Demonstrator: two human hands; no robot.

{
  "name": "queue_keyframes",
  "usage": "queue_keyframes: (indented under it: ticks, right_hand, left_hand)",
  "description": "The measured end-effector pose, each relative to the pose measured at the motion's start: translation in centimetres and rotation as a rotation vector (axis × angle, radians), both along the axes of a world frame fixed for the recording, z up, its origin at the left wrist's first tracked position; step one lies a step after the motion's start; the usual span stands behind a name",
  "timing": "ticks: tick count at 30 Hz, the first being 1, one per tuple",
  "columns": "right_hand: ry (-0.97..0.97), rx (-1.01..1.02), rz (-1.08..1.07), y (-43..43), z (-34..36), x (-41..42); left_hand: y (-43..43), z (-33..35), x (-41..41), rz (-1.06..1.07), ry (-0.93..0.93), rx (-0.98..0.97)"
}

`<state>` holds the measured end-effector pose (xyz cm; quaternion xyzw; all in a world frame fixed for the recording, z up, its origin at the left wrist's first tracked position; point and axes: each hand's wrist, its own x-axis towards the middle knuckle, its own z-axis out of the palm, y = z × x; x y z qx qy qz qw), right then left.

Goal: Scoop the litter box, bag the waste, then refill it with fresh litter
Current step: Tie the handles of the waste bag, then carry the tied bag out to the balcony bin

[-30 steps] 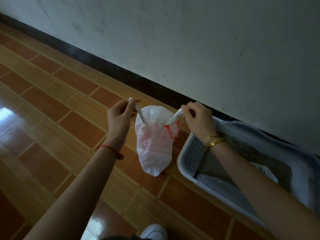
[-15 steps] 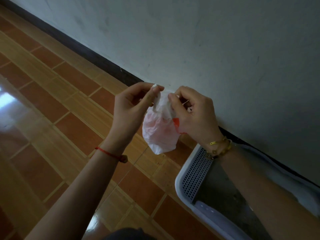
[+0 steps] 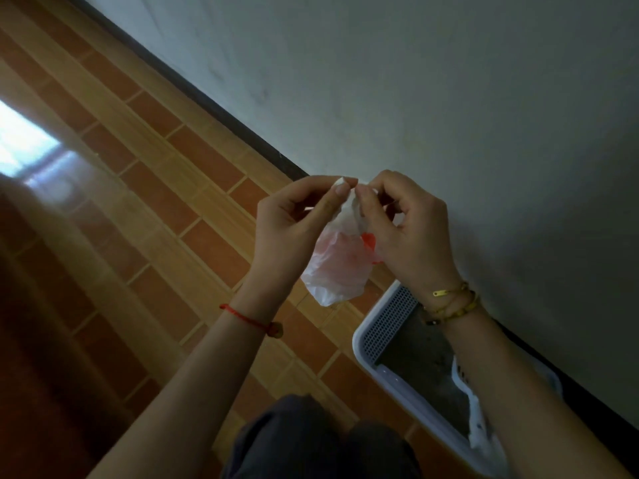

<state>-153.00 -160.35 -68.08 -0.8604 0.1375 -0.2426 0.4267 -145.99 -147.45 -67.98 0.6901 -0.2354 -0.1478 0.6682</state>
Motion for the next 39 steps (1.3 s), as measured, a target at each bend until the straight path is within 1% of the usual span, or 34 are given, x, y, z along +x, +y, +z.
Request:
queue_keyframes:
  ticks: [8,12,15,19,23,26,30,33,39]
  right_hand:
    - [0.031,-0.026,0.059,3.3,21.2,-3.2]
    - [0.024,-0.143,0.060,4.9,31.7,-5.3]
    - [0.017,-0.188,0.069,6.0,38.0,-7.2]
    - [-0.005,-0.279,0.079,7.1,44.7,-9.5]
    - [-0.039,-0.264,0.090,8.5,49.5,-11.8]
    - [-0.036,-0.261,0.097,9.6,51.8,-13.4]
    - [-0.052,-0.215,0.091,11.0,53.2,-15.0]
    - [-0.067,-0.177,0.097,12.2,53.7,-15.7]
    - [-0.101,-0.123,0.139,14.9,54.8,-15.4]
  left_hand:
    - [3.5,21.2,-4.2,0.056,0.066,0.028]
    - [5.4,31.7,-7.0,0.093,0.088,0.027]
    - [6.6,37.9,-9.0,0.130,0.096,0.028]
    - [8.1,44.4,-11.7,0.141,0.089,0.023]
    - [9.5,49.0,-14.4,0.172,0.060,0.023]
    - [10.5,51.1,-16.1,0.202,0.033,0.042]
    - [11.8,52.6,-18.1,0.242,0.013,0.045]
    - [12.9,53.4,-19.2,0.265,0.031,0.049]
    - [15.7,54.6,-19.3,0.286,0.002,0.058]
